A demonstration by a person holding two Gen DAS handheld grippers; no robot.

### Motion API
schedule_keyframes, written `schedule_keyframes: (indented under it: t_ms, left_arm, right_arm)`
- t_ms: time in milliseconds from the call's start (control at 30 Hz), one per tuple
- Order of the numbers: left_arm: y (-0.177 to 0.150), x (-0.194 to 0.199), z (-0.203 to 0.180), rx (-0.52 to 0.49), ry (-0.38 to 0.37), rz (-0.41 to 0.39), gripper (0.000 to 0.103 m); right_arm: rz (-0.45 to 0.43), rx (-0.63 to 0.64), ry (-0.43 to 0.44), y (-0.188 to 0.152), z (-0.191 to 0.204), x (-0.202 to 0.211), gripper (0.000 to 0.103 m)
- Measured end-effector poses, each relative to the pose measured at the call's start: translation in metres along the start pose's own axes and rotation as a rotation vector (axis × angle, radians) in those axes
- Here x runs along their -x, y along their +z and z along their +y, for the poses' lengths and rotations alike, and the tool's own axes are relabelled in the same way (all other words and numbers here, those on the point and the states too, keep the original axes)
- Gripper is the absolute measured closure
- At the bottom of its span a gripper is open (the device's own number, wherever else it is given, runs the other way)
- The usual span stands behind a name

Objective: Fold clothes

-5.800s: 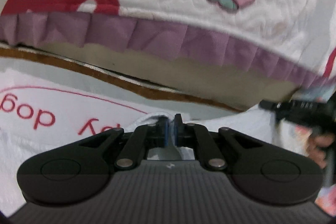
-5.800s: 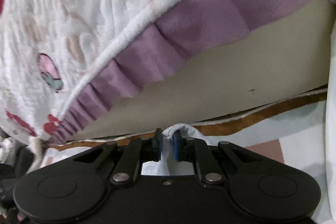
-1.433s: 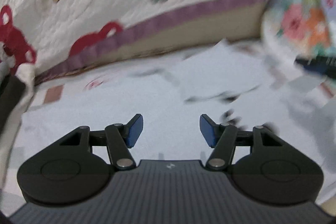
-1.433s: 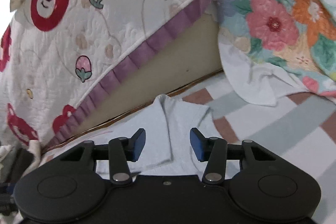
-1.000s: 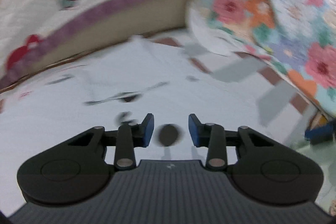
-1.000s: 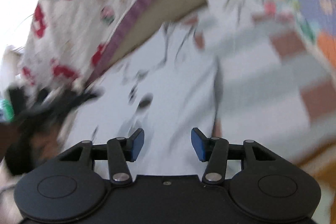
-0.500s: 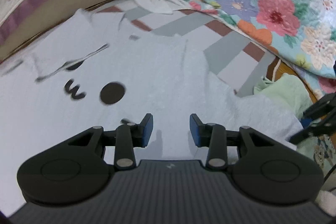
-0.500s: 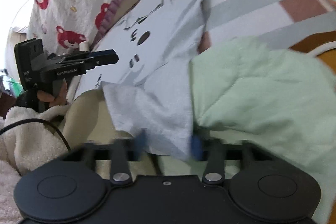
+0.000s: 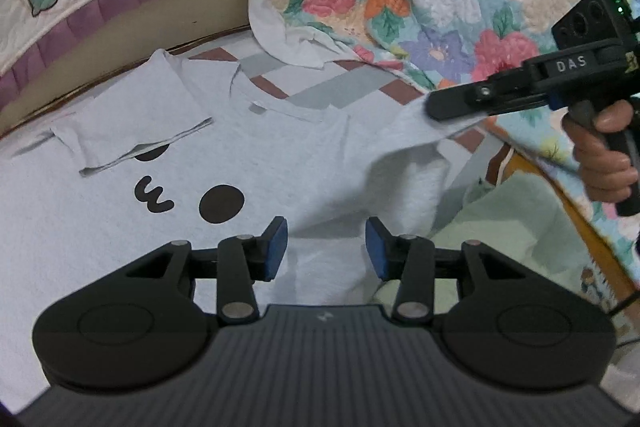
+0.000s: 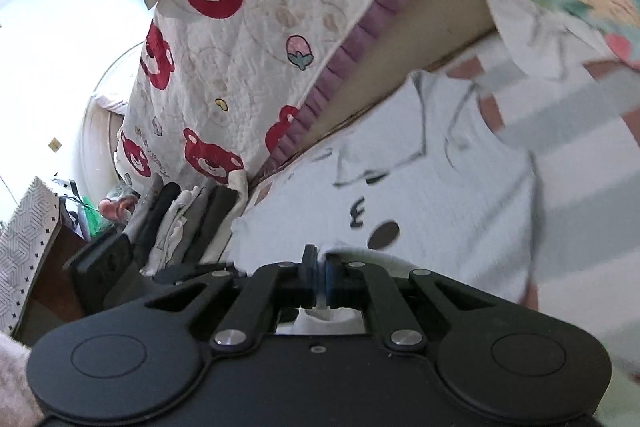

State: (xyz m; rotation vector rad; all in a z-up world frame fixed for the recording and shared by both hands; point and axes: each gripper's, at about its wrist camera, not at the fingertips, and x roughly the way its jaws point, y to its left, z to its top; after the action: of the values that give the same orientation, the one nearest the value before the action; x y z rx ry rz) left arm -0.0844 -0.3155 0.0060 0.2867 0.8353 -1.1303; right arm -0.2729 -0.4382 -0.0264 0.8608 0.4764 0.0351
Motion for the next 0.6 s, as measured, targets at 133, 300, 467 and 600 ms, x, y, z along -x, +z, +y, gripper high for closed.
schedule_keyframes:
  t_ms: [133, 300, 467, 600]
  left_arm:
    - [0.006, -0.003, 0.018, 0.18, -0.104, -0.016, 0.06]
    - [0.01, -0.009, 0.026, 0.316, -0.213, -0.068, 0.059]
    - [0.013, -0.029, 0.019, 0.317, -0.076, -0.019, 0.059]
    - [0.014, -0.042, 0.014, 0.278, 0.065, 0.054, 0.059]
  right_arm:
    - [-0.022, -0.028, 0.017, 0.003, -0.001, -0.001, 0.097]
    - [-0.036, -0.082, 0.002, -0.007, -0.004, 0.0, 0.097]
    - [-0.066, -0.151, 0.056, -0.016, -0.005, 0.001, 0.097]
    - [-0.068, -0.076, -0.021, -0.02, 0.007, -0.002, 0.097]
